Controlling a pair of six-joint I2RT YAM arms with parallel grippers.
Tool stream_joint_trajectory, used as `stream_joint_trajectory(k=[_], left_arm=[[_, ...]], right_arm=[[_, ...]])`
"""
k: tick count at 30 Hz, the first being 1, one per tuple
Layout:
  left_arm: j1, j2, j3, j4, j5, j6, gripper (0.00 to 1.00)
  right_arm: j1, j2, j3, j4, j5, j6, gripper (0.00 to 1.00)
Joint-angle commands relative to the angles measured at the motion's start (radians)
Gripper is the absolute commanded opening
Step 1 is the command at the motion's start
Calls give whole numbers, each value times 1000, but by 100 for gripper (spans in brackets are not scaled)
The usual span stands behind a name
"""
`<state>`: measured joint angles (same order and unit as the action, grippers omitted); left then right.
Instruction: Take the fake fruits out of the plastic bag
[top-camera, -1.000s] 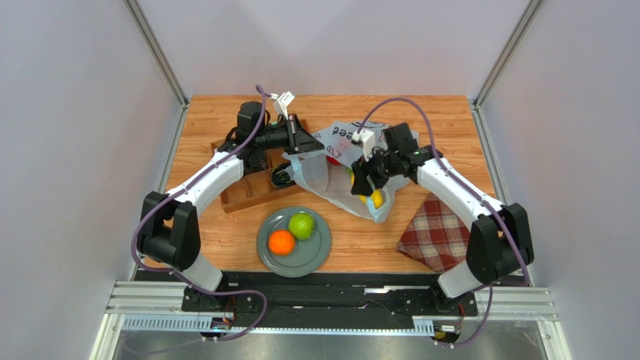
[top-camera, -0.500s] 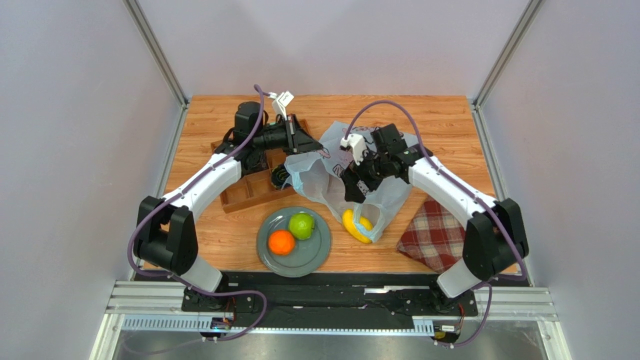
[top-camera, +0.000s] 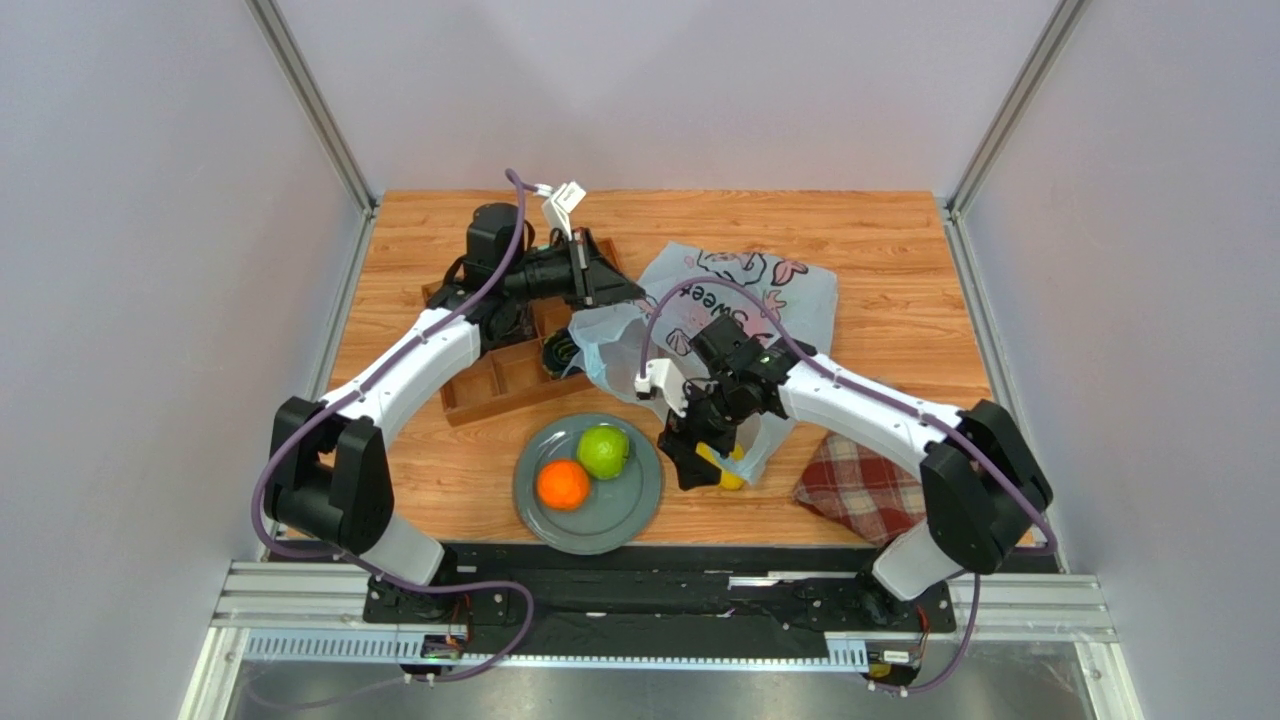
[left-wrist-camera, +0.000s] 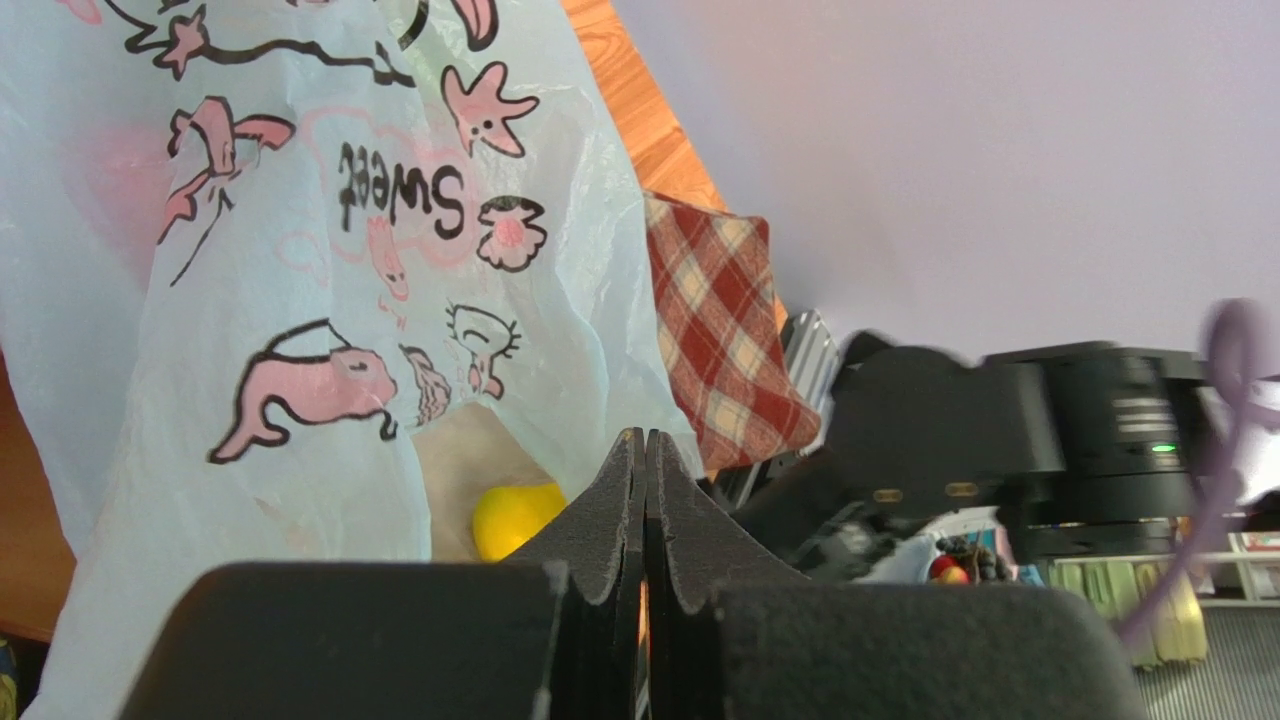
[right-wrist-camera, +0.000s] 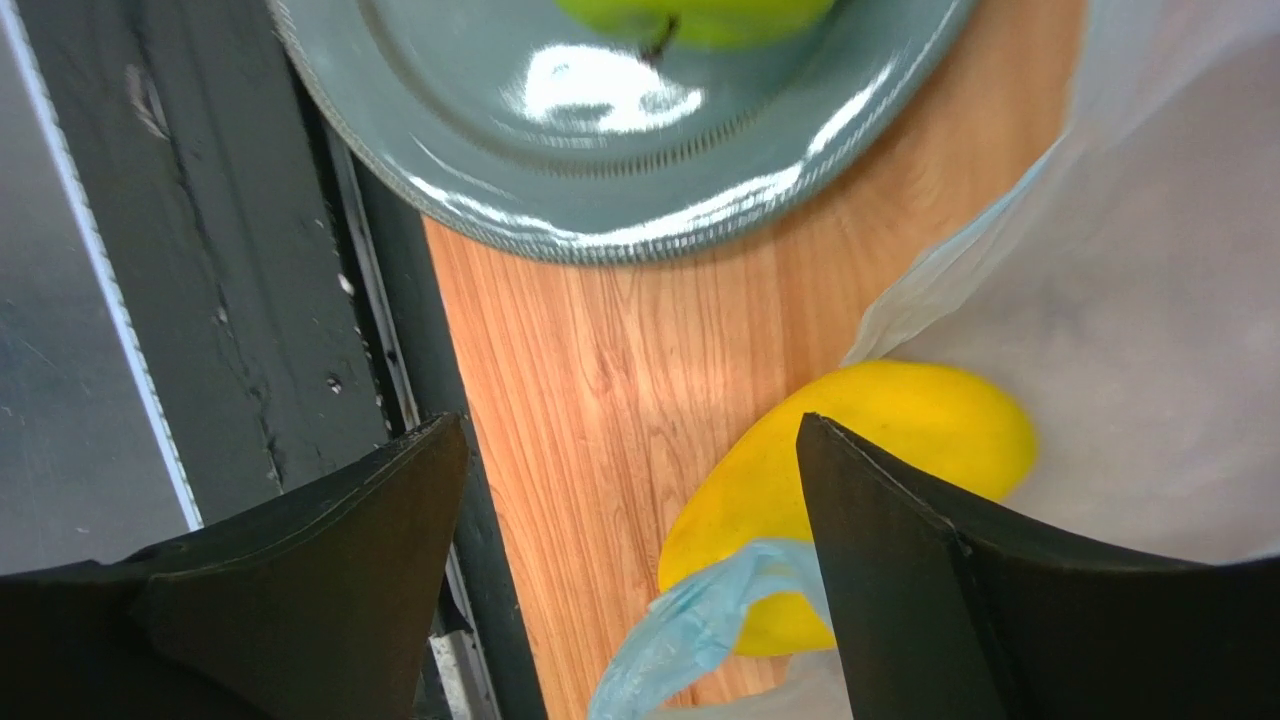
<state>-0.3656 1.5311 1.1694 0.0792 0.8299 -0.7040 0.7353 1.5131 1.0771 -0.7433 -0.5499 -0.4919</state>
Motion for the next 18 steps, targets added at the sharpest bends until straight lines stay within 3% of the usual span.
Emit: stream_joint_trajectory(k=[1,12,18], left_arm=[[-3,-66,-16,16,-3,21,0],[-3,-77,-45,30,-6,11,0],[-3,-74,-45,27,-3,9,0]], right_arm=[[9,-1,-17,74,120,21,89],[9,-24,-65,151,375,39,92],[9,22,-80,157,412,10,94]])
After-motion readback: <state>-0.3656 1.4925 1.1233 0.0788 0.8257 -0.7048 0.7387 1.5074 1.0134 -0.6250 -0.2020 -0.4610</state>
